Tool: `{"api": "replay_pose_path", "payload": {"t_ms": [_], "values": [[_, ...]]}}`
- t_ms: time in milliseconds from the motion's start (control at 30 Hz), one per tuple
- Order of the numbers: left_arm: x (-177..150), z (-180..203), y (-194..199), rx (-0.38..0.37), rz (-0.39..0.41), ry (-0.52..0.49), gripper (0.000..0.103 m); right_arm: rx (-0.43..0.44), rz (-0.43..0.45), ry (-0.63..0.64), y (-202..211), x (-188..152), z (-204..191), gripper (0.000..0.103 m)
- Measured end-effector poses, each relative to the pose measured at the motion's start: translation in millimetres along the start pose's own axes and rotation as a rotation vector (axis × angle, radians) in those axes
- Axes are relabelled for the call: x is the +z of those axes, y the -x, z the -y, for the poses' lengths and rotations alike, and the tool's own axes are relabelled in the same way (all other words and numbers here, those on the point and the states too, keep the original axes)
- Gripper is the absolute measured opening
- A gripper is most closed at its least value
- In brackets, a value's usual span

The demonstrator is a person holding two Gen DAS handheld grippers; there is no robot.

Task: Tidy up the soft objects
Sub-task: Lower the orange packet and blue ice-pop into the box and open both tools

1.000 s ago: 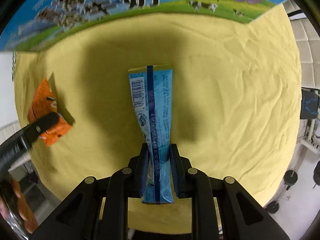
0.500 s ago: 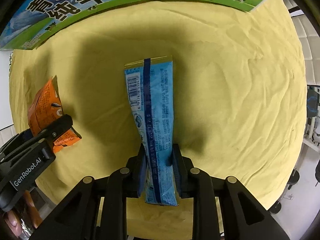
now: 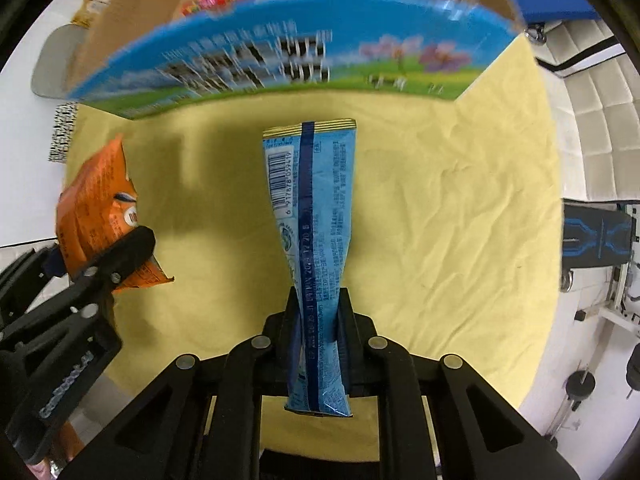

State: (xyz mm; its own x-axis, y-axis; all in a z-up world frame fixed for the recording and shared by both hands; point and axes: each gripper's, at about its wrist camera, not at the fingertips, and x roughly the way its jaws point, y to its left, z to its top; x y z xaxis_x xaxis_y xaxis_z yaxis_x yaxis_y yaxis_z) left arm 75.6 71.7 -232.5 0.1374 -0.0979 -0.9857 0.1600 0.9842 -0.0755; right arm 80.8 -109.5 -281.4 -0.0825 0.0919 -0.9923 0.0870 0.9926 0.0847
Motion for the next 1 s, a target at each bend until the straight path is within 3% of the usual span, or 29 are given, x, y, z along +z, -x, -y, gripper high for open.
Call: {"api": "replay_pose_path", "payload": {"t_ms": [367, 600, 767, 1000], "values": [[21, 22, 77, -0.045, 0.095, -0.03, 0.042, 0.052, 0.111, 0.019, 85, -25, 8, 0.016], [33, 23, 108, -0.095, 0.122, -0.021, 0.042, 0.098, 0.149, 0.019, 101, -23, 6, 0.016], [69, 16, 116, -0.12, 0.15, -0.003, 0.043, 0.128, 0.206, 0.009, 128, 10, 4, 0.016], [136, -1, 96, -0.079, 0.138, 0.004, 0.043, 0.095, 0.277, -0.031, 133, 88, 5, 0.016]]}}
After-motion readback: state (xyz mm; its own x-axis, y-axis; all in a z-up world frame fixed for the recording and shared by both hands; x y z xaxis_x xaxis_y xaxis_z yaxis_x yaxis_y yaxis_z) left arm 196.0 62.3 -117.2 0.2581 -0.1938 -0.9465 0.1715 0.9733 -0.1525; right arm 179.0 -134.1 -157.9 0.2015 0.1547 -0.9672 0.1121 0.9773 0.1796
